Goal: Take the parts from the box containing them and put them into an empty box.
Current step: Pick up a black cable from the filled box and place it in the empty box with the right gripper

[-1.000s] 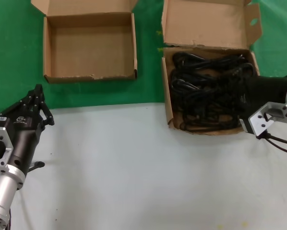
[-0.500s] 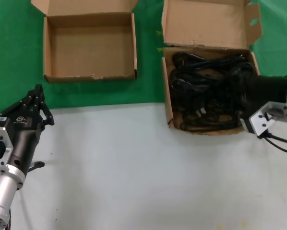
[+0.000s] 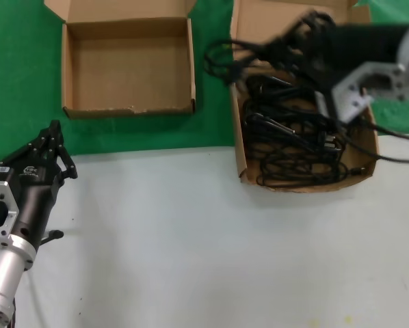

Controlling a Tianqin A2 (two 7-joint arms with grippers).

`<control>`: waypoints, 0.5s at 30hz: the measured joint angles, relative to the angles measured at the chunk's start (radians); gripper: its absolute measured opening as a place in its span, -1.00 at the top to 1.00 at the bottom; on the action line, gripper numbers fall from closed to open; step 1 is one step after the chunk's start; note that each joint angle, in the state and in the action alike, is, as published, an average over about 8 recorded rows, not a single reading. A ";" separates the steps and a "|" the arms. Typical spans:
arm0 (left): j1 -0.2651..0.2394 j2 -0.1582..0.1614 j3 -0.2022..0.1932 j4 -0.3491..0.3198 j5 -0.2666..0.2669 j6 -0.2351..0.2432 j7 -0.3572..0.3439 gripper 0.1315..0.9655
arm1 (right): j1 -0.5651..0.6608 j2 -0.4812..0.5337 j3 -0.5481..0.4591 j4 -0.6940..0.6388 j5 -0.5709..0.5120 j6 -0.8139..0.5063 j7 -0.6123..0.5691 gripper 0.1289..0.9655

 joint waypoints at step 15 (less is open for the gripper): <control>0.000 0.000 0.000 0.000 0.000 0.000 0.000 0.97 | 0.179 -0.325 -0.135 -0.279 -0.033 0.104 -0.091 0.89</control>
